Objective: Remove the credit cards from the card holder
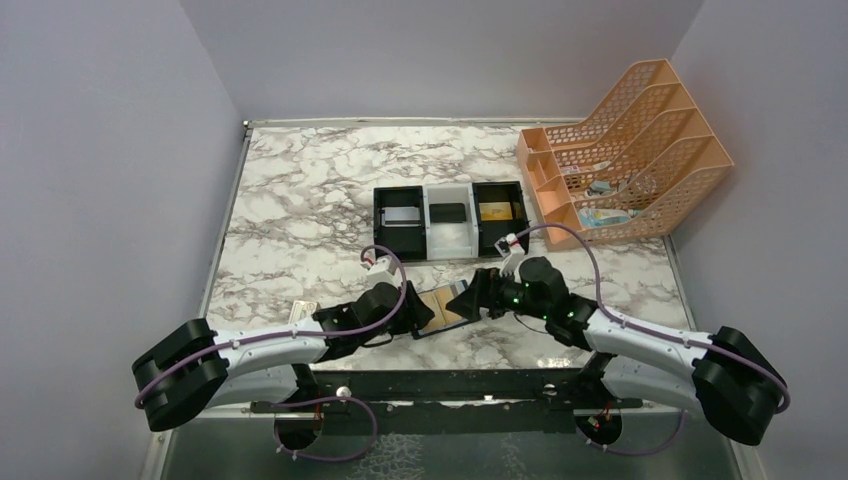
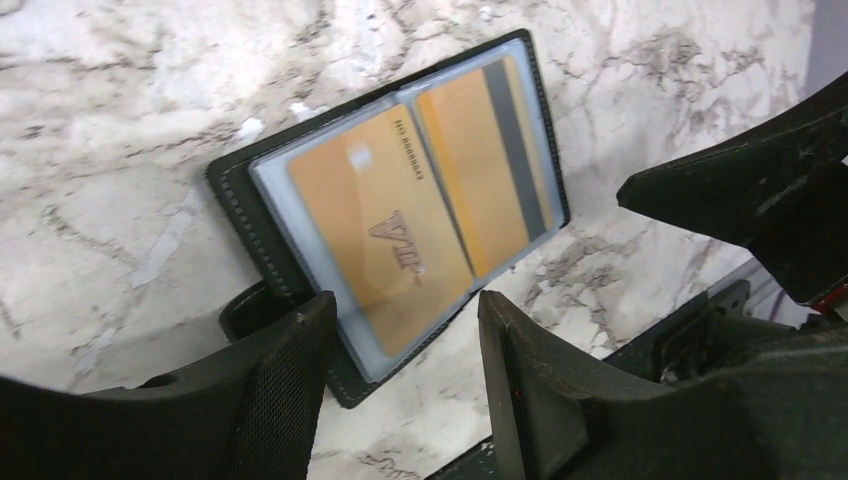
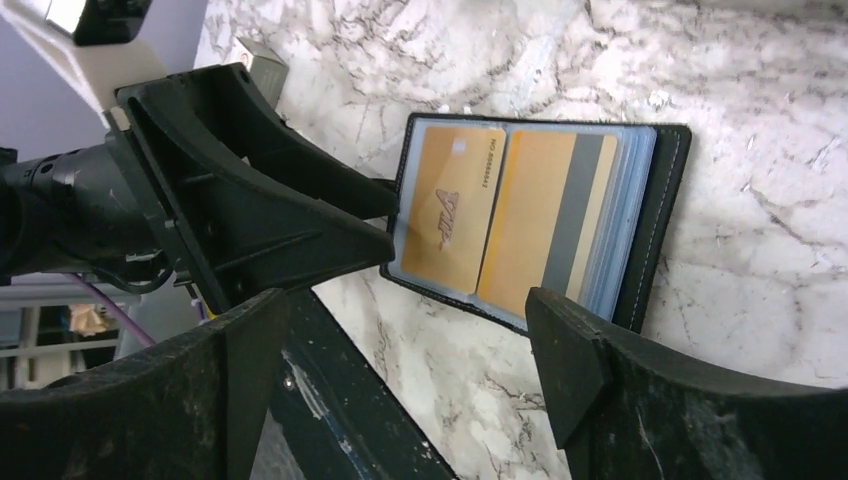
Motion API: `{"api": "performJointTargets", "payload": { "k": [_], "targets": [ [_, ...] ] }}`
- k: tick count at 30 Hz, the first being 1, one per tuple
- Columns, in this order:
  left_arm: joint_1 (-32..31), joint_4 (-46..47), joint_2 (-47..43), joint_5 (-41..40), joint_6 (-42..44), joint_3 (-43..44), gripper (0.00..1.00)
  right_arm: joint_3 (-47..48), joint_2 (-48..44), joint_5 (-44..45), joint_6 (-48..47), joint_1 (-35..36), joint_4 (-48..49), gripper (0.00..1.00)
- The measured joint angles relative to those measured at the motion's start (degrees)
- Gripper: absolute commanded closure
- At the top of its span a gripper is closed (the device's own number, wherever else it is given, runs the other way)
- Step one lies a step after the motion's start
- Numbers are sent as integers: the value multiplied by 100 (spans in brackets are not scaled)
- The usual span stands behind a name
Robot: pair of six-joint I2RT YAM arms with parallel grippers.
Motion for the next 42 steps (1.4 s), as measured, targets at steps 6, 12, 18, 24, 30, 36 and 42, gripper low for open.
{"api": "performJointTargets", "payload": {
  "k": [6,12,18,24,30,36,42],
  "targets": [
    [-7,-232,-225,-190,-42,-269,55,166,730,-433,243,-7,70,28],
    [-7,-402,-420,-264,-17,-306,63,949,1543,-949,221,-7,-120,42],
    [-7,-511,-756,-313,4,-411,64,1515,2271,-1145,140,-7,-330,51],
    [-7,-614,-1266,-328,55,-411,63,1757,2870,-1255,-57,-7,-566,61],
    [-7,-431,-1215,-326,195,-407,69,2037,3248,-1158,-260,-7,-879,62],
    [-7,-208,-492,-321,201,-374,71,2039,3276,-916,-376,-7,-1016,62],
    [-7,-461,74,-433,278,22,72,2039,3331,-898,-402,-4,-986,62]
  ]
}}
